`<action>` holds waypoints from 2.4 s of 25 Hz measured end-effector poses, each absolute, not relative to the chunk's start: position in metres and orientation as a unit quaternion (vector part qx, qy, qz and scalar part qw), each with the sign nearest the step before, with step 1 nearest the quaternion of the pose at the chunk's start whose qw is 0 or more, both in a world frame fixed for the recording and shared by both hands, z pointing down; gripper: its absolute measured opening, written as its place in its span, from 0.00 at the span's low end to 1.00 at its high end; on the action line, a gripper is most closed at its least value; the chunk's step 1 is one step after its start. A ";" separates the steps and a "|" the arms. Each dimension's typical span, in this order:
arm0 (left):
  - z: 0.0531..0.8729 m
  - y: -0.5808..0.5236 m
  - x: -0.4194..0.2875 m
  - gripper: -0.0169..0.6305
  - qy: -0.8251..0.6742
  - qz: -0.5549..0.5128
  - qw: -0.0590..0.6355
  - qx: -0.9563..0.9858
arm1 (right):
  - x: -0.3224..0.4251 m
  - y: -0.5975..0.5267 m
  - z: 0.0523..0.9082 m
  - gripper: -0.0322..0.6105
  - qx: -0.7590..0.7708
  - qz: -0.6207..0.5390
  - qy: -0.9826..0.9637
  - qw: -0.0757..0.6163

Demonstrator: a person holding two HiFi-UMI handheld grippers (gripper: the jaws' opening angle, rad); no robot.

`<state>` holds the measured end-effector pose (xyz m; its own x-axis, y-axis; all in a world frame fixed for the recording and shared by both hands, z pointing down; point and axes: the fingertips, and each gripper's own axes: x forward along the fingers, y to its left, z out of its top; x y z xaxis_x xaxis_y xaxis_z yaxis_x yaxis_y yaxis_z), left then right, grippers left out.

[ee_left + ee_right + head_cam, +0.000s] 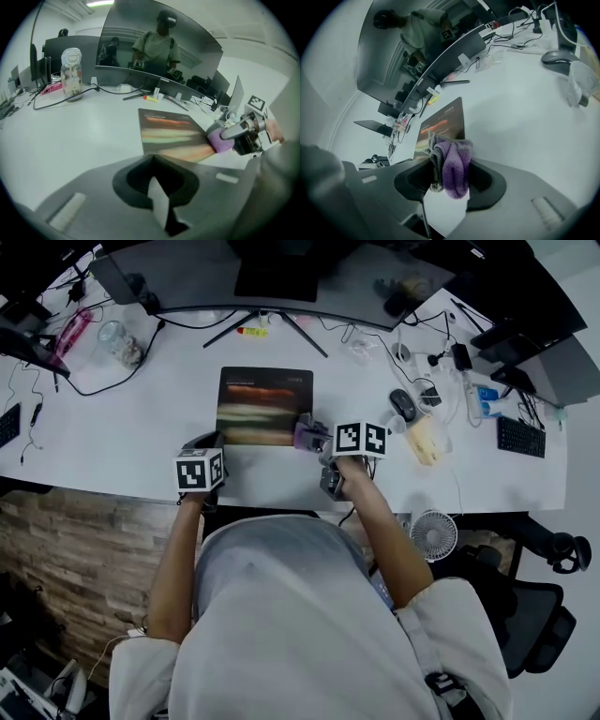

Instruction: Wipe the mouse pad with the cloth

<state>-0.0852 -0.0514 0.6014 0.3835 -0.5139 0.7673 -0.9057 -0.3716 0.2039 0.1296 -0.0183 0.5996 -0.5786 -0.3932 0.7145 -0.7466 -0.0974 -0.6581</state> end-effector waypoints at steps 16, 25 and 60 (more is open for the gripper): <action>0.587 -0.028 -0.074 0.03 -0.410 0.265 0.384 0.784 | 0.161 -0.005 0.574 0.35 0.474 0.531 -0.682 0.172; 0.542 -0.018 -0.055 0.03 -0.415 0.214 0.370 0.803 | 0.159 -0.004 0.528 0.35 0.497 0.423 -0.736 0.182; 0.379 0.015 -0.056 0.03 -0.478 0.099 0.175 0.855 | 0.122 0.030 0.370 0.34 0.509 0.194 -0.832 0.106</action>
<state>-0.0565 0.0151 0.3787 0.5227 -0.7831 0.3369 -0.8525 -0.4815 0.2035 0.1216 0.0298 0.3699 -0.4600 -0.8056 0.3735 -0.8877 0.4069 -0.2155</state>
